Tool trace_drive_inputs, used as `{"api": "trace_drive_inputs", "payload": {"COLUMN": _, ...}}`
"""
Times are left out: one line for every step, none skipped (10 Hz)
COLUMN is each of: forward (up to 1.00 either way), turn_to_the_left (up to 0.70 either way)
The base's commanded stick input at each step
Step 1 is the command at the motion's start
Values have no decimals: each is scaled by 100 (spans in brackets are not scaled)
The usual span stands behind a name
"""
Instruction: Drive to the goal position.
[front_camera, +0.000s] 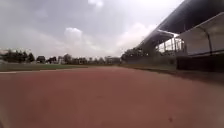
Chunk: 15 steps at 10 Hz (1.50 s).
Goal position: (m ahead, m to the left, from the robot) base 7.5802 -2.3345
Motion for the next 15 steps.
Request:
{"api": "trace_drive_inputs", "payload": {"forward": 45, "turn_to_the_left": 0}}
{"api": "trace_drive_inputs", "payload": {"forward": 45, "turn_to_the_left": 0}}
{"api": "trace_drive_inputs", "payload": {"forward": 45, "turn_to_the_left": 0}}
{"api": "trace_drive_inputs", "payload": {"forward": 45, "turn_to_the_left": 0}}
{"api": "trace_drive_inputs", "payload": {"forward": 45, "turn_to_the_left": 0}}
{"api": "trace_drive_inputs", "payload": {"forward": 45, "turn_to_the_left": 0}}
{"api": "trace_drive_inputs", "payload": {"forward": 45, "turn_to_the_left": 0}}
{"api": "trace_drive_inputs", "payload": {"forward": 45, "turn_to_the_left": 0}}
{"api": "trace_drive_inputs", "payload": {"forward": 45, "turn_to_the_left": 0}}
{"api": "trace_drive_inputs", "payload": {"forward": 45, "turn_to_the_left": 0}}
{"api": "trace_drive_inputs", "payload": {"forward": 45, "turn_to_the_left": 0}}
{"api": "trace_drive_inputs", "payload": {"forward": 45, "turn_to_the_left": 0}}
{"api": "trace_drive_inputs", "payload": {"forward": 45, "turn_to_the_left": 0}}
{"api": "trace_drive_inputs", "payload": {"forward": 45, "turn_to_the_left": 0}}
{"api": "trace_drive_inputs", "payload": {"forward": 45, "turn_to_the_left": 0}}
